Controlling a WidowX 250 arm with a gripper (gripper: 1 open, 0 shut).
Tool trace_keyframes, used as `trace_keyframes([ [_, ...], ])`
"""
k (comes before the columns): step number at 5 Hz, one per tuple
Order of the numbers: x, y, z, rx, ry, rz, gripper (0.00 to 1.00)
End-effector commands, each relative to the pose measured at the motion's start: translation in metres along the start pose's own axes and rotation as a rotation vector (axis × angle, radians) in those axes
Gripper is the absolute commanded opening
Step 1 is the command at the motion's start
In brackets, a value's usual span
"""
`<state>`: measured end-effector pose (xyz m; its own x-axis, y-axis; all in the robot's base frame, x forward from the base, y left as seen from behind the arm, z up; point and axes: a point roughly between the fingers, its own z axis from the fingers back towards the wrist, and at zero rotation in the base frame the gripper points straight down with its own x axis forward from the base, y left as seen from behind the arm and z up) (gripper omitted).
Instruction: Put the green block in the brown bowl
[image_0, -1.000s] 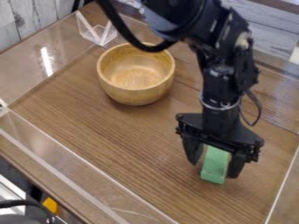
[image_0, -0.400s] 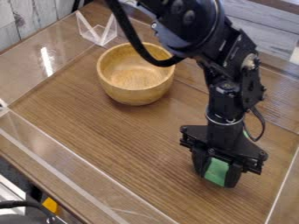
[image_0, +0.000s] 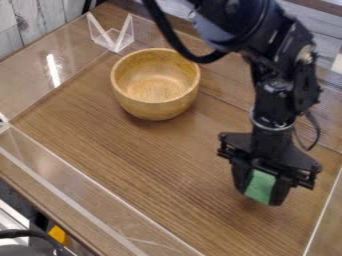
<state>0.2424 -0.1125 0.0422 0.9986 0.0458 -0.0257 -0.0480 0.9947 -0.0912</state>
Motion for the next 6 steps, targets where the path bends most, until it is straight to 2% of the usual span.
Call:
trace_keyframes([
  [1, 0.005, -0.004, 0.030, -0.008, -0.049, 0.029, 0.00],
  [2, 0.005, 0.002, 0.069, -0.002, -0.090, 0.076, 0.00],
  [3, 0.015, 0.019, 0.102, -0.009, -0.125, 0.075, 0.00],
  [4, 0.033, 0.063, 0.119, 0.011, -0.152, 0.144, 0.00],
  [5, 0.045, 0.079, 0.104, 0.018, -0.137, 0.065, 0.00],
  [6, 0.055, 0.087, 0.090, 0.019, -0.110, -0.010, 0.00],
])
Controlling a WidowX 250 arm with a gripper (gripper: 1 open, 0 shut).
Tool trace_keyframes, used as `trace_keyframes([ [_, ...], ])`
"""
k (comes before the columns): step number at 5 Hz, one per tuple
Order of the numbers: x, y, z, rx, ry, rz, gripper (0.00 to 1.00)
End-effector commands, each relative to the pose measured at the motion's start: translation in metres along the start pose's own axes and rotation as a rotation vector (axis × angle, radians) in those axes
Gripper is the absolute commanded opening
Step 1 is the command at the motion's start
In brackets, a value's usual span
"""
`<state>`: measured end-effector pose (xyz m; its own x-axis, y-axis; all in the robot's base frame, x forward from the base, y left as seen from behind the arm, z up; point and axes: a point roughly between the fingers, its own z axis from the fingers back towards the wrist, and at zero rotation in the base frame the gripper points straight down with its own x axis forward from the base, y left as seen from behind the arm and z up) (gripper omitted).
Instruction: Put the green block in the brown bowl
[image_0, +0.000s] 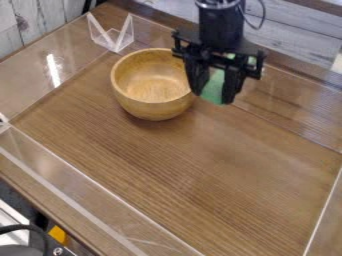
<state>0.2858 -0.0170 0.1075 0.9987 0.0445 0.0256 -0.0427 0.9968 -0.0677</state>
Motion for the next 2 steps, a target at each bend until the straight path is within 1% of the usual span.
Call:
trace_keyframes([
  [1, 0.022, 0.009, 0.007, -0.005, -0.047, 0.075, 0.00],
  [2, 0.034, 0.015, 0.003, -0.008, -0.039, 0.123, 0.00],
])
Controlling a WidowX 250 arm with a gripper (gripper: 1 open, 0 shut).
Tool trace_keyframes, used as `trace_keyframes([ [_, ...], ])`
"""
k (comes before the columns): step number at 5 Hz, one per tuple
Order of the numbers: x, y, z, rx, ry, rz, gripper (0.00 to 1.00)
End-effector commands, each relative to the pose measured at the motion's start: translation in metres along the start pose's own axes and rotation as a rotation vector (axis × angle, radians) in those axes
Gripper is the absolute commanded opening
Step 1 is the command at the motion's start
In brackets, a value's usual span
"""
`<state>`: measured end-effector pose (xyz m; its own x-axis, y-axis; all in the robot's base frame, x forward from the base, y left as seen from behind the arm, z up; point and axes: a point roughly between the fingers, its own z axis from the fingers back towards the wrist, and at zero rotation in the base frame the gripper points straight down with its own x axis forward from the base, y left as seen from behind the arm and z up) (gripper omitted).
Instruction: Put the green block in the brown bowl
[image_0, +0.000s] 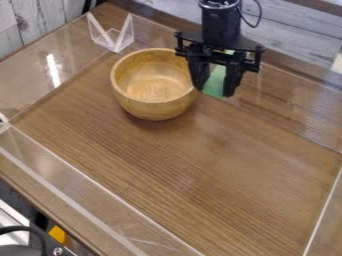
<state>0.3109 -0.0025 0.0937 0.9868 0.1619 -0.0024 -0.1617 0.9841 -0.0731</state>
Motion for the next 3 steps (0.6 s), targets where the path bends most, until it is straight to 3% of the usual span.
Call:
trace_keyframes([
  [1, 0.016, -0.002, 0.016, -0.008, -0.045, 0.010, 0.00],
  [3, 0.030, -0.006, 0.007, -0.009, -0.014, -0.015, 0.00],
])
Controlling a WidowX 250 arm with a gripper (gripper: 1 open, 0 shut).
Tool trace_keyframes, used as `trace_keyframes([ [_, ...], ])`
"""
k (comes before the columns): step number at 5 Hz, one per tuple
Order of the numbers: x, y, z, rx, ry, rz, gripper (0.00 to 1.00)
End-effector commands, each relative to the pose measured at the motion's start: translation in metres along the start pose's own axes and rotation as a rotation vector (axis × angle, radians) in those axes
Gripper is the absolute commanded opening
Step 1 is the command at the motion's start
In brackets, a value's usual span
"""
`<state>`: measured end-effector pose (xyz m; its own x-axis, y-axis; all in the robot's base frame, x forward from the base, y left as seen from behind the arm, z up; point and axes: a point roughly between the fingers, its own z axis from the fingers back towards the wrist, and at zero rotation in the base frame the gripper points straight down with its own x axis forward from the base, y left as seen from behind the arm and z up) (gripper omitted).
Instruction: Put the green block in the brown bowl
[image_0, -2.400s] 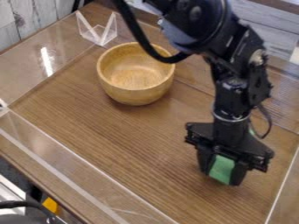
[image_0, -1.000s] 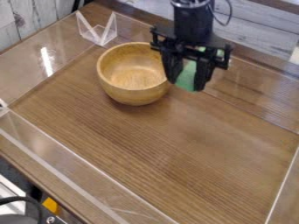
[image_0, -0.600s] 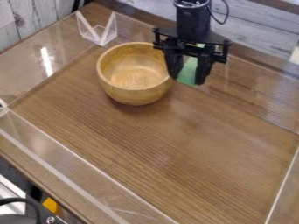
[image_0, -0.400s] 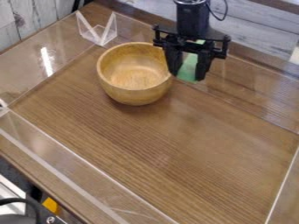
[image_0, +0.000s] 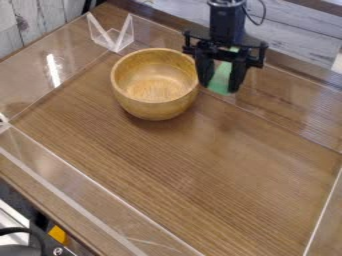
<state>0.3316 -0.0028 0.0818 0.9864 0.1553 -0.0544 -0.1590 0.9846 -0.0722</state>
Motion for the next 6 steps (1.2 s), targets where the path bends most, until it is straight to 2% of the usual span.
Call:
trace_keyframes([
  [1, 0.012, -0.007, 0.012, -0.011, -0.048, -0.029, 0.00],
  [3, 0.013, -0.009, 0.015, -0.020, -0.023, 0.018, 0.00],
  [4, 0.017, -0.004, 0.013, -0.017, -0.033, 0.040, 0.00],
  [6, 0.033, 0.031, 0.039, -0.012, -0.066, 0.103, 0.00],
])
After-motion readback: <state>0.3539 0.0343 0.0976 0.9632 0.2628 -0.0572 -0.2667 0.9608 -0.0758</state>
